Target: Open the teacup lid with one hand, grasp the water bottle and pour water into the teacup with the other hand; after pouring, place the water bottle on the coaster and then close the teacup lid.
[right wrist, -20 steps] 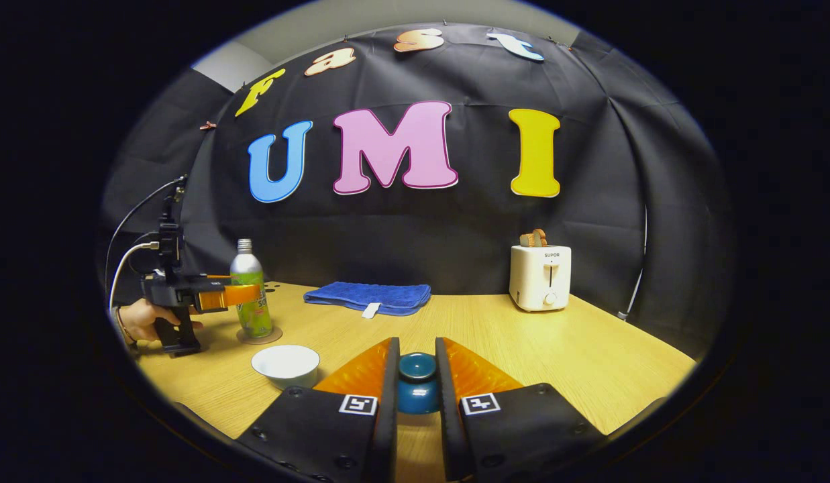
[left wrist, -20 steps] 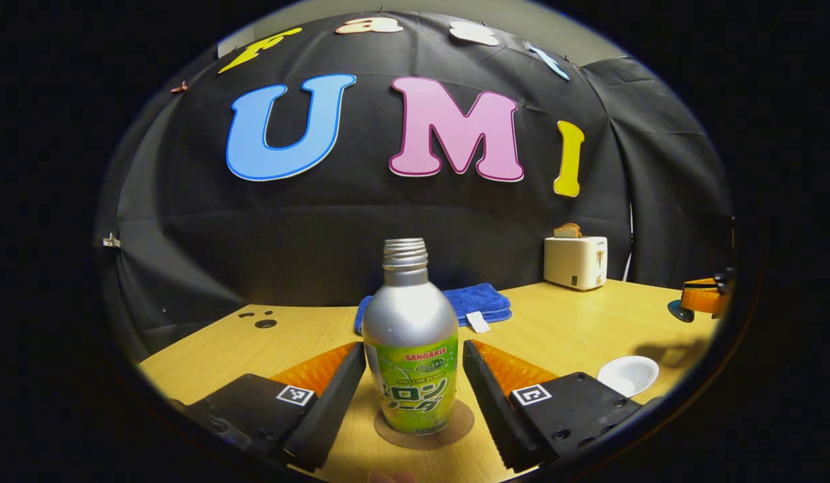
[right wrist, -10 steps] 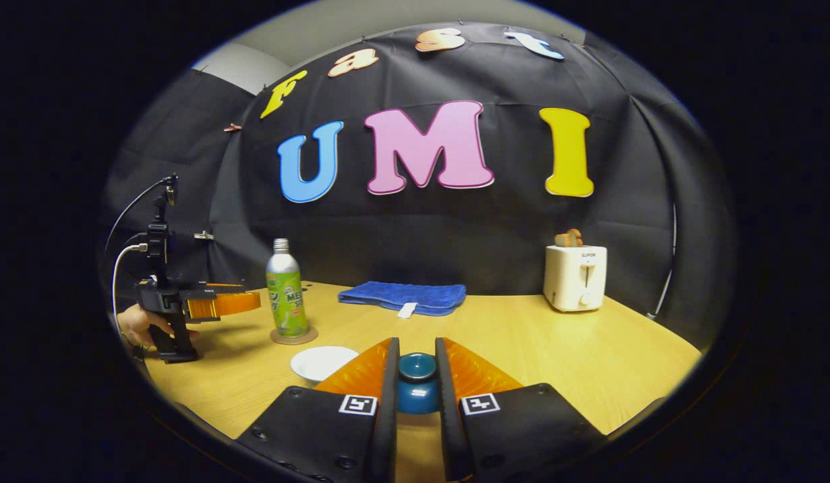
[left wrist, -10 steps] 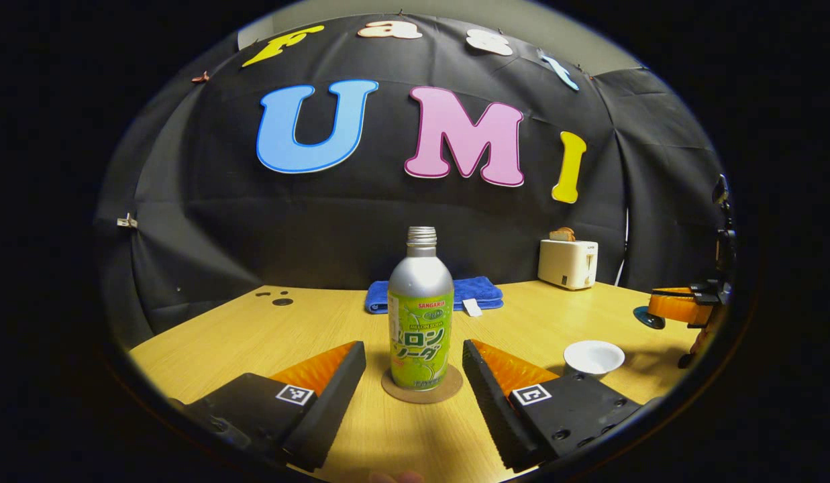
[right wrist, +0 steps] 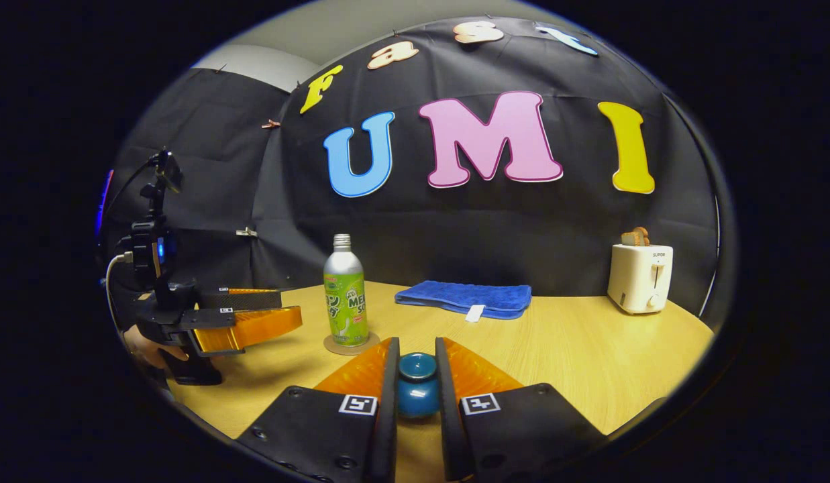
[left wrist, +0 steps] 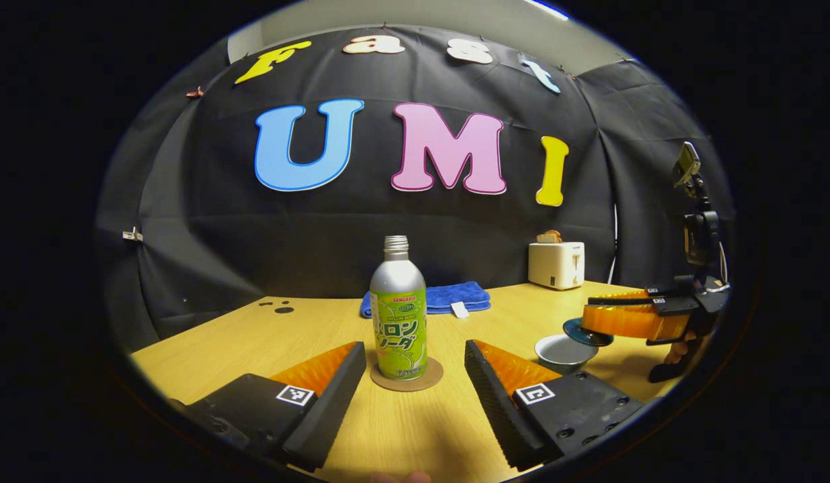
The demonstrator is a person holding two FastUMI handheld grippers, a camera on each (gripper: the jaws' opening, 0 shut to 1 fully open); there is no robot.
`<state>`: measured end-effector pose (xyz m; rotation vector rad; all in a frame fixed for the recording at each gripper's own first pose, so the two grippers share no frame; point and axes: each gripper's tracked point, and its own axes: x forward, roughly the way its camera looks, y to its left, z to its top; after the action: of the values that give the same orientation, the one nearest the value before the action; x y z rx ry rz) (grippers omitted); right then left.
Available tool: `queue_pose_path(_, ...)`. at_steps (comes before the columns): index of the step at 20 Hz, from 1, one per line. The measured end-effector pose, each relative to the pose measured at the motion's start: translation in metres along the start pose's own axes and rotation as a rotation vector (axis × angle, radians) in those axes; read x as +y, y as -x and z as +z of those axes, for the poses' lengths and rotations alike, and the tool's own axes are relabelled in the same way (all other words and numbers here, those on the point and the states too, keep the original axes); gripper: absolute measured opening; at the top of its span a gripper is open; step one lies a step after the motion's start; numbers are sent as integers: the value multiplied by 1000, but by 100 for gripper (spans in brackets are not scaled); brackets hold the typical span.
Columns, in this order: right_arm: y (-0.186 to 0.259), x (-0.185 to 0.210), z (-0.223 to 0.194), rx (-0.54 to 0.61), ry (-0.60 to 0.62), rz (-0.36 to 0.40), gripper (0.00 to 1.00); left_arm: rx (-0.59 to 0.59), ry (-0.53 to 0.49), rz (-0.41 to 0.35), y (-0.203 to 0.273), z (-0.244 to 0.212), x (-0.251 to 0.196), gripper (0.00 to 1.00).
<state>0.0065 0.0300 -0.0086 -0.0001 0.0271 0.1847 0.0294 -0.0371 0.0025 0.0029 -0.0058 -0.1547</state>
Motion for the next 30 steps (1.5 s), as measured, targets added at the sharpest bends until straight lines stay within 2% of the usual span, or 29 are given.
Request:
queue_pose_path(2,-7,-2,-6,34,0,-11,31,-1,-2,17,1,-1,4,94)
queue_pose_path(5,-14,-1,-12,76,-5,-22,31,1,-3,-11,0,0,-3,94)
queue_pose_path(10,-21,0,-23,141,1,-13,31,1,-3,-14,-1,-2,-2,94)
queue_pose_path(16,-22,-2,-25,171,-6,-28,31,1,-3,-14,-1,-2,-2,94)
queue_pose_path(17,-22,-2,-25,171,-12,-24,28,1,-3,-14,-1,-1,-2,94)
queue_pose_path(23,-19,-5,-20,145,-35,-16,47,1,-3,-14,-1,-2,-2,94)
queue_pose_path(25,-14,-9,-13,109,-74,-29,63,1,-3,-9,-1,-2,-1,94)
queue_pose_path(27,-4,-14,-6,63,-118,-43,70,1,-3,5,-2,-2,2,94)
queue_pose_path(28,0,-16,-2,43,-134,-52,80,1,-3,9,-1,-3,2,94)
queue_pose_path(30,14,-20,4,-1,-150,-64,90,1,-3,13,-1,-2,2,94)
